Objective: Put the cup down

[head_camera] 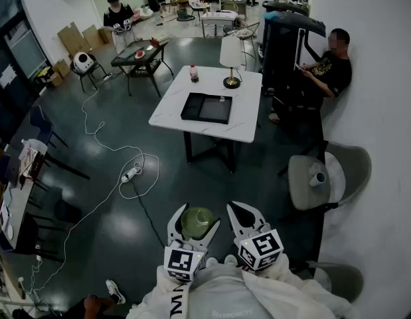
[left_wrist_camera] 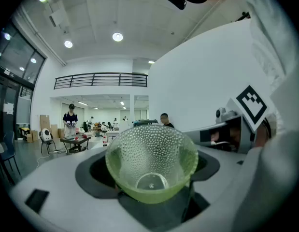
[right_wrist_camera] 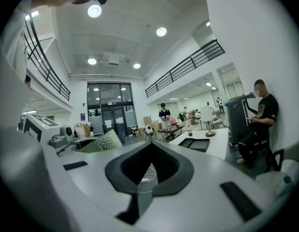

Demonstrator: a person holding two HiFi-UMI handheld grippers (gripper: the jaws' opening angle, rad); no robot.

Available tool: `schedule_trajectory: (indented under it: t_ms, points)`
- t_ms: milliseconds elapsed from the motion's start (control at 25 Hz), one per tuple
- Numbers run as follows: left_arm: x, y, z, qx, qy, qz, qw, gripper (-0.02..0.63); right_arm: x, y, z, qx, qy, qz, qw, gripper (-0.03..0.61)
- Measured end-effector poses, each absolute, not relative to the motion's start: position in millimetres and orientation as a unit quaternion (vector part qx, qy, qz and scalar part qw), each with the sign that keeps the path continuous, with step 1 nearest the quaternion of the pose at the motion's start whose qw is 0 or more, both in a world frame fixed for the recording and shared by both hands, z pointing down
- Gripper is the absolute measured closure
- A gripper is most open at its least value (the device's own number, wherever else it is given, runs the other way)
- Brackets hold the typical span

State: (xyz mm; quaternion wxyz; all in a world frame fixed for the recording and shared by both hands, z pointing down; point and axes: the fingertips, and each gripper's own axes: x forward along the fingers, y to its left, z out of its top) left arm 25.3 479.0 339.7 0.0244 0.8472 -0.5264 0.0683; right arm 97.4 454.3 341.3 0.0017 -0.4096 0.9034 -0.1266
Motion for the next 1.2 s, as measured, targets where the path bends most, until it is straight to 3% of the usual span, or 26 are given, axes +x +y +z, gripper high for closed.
schedule_trajectory:
  t_ms: [1200]
  points:
    - [73, 474, 347, 0.842, -0.534, 0.073, 0.022, 0.204, 144, 452, 347, -0.394, 0.911, -0.126, 0.008, 0.572]
